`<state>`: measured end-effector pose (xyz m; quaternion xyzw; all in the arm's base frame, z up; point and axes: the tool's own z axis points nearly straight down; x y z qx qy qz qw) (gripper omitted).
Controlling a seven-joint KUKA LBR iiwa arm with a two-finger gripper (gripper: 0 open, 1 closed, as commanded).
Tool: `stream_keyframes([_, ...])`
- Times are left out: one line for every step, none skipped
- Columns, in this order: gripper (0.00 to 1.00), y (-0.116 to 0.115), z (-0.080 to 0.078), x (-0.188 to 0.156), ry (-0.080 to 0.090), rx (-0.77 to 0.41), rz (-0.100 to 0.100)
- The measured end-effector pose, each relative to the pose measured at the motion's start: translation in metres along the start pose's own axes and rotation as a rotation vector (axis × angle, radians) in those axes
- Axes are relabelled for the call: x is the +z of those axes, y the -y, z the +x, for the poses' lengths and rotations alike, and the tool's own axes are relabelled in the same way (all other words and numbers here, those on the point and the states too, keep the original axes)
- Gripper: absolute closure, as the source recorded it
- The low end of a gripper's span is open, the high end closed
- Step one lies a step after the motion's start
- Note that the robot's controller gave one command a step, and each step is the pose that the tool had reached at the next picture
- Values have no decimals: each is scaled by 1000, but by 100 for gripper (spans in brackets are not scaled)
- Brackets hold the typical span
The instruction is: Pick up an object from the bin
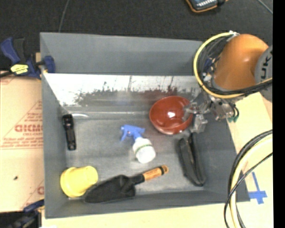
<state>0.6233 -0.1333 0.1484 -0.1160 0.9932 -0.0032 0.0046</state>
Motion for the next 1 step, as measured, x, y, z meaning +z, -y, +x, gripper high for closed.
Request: stream_keyframes([100, 1, 0, -24, 2, 1, 1])
